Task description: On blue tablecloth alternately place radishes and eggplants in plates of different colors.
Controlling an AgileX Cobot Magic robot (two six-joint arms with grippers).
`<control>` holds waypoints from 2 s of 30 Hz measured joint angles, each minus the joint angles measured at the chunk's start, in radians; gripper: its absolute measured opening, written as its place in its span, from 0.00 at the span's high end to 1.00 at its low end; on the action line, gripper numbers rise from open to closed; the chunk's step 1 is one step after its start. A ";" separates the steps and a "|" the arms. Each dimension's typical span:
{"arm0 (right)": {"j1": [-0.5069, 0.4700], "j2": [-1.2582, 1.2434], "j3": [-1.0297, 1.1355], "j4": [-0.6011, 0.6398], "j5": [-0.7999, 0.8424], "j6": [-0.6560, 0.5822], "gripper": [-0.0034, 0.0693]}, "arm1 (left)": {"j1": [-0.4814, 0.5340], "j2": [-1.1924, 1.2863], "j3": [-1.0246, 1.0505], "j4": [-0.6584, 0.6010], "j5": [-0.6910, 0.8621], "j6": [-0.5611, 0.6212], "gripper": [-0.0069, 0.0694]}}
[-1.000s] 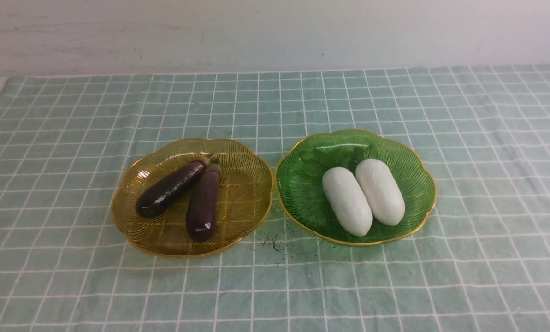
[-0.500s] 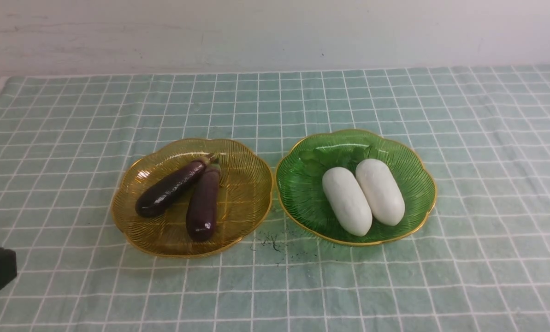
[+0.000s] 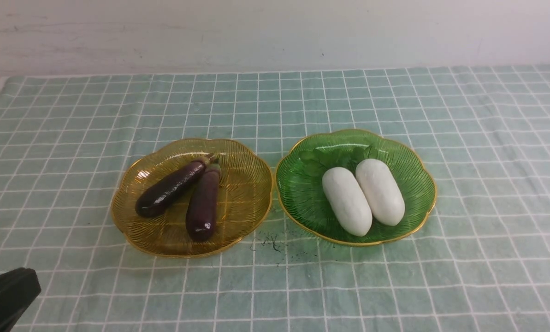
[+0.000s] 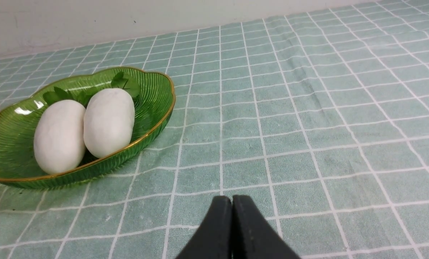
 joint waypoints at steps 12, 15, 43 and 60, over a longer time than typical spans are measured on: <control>0.000 0.000 0.000 0.000 0.000 0.000 0.97 | 0.000 -0.039 0.066 0.012 -0.102 0.000 0.92; 0.000 0.000 0.000 0.000 0.000 0.000 0.97 | 0.000 -0.141 0.172 0.043 -0.219 0.000 0.92; 0.000 0.000 0.000 0.000 0.000 0.001 0.97 | 0.108 -0.279 0.498 0.398 -0.270 -0.281 0.92; 0.000 0.000 0.000 0.000 0.000 0.001 0.97 | 0.147 -0.279 0.498 0.401 -0.267 -0.280 0.92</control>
